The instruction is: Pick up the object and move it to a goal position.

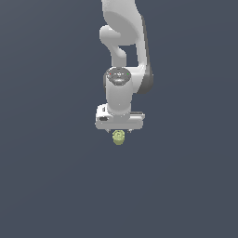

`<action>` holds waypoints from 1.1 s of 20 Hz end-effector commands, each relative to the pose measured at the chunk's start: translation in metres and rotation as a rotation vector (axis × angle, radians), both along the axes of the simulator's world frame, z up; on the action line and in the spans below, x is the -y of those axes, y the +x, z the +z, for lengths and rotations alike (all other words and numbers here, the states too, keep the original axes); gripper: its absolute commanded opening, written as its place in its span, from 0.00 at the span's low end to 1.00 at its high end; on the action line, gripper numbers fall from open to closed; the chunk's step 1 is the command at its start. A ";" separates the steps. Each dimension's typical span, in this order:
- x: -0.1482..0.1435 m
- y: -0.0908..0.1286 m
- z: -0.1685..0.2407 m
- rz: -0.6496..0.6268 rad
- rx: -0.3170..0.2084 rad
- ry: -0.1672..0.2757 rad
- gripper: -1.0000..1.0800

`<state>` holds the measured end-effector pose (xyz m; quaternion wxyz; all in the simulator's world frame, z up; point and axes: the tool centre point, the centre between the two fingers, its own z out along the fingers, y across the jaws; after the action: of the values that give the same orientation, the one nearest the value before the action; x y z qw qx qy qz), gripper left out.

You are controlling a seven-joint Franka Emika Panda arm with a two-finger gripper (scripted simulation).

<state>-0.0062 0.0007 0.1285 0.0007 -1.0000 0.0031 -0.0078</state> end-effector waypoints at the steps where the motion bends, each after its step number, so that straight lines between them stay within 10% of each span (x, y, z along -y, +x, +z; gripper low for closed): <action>1: 0.001 -0.006 -0.014 -0.017 -0.008 0.000 0.96; 22: 0.002 -0.014 -0.074 -0.033 -0.016 -0.001 0.96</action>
<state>-0.0205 -0.0014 0.0596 0.0000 -0.9998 0.0194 0.0006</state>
